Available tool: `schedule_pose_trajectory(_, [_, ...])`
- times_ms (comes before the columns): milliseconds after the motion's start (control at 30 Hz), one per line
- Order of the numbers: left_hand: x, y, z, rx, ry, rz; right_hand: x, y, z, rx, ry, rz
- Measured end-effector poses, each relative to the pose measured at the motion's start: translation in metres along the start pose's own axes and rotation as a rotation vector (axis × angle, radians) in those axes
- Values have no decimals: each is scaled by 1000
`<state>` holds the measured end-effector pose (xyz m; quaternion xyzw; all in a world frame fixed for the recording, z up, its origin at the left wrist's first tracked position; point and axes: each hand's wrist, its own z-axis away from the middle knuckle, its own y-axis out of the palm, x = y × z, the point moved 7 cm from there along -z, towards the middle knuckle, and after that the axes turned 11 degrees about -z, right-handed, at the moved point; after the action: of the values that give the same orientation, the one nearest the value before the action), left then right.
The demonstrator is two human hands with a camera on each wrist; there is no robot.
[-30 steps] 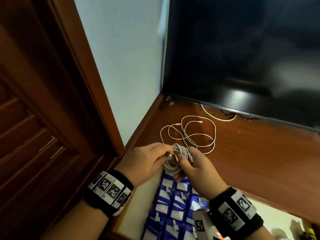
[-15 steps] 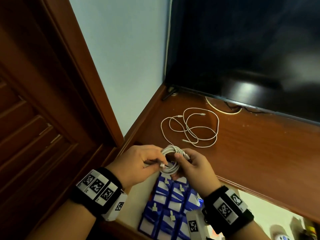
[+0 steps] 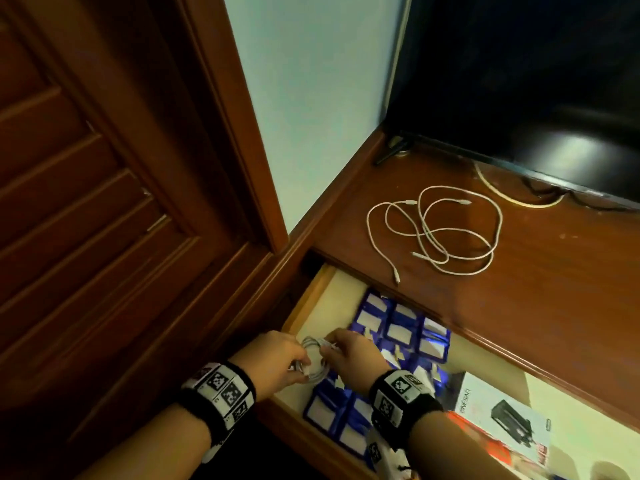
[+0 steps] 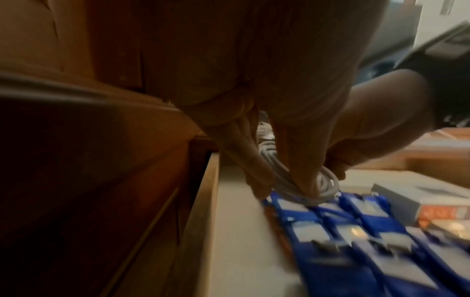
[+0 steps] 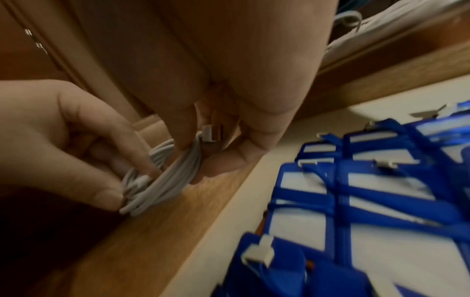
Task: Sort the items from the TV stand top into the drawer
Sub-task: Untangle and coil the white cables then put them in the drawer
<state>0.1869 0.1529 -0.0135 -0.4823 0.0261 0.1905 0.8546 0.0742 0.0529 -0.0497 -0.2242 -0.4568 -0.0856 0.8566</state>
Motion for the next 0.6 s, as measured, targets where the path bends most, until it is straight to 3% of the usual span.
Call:
schedule_pose_trajectory(233, [21,35,7,163,-70,-82,-28,48,-34,173,107,212])
schedule_pose_trajectory(400, [52,29,17,52,-202,86,-32,74,-47,268,142,369])
schedule_pose_trajectory(600, [57,7,25,-84,-201,207,-26,84,-67,281,155,531])
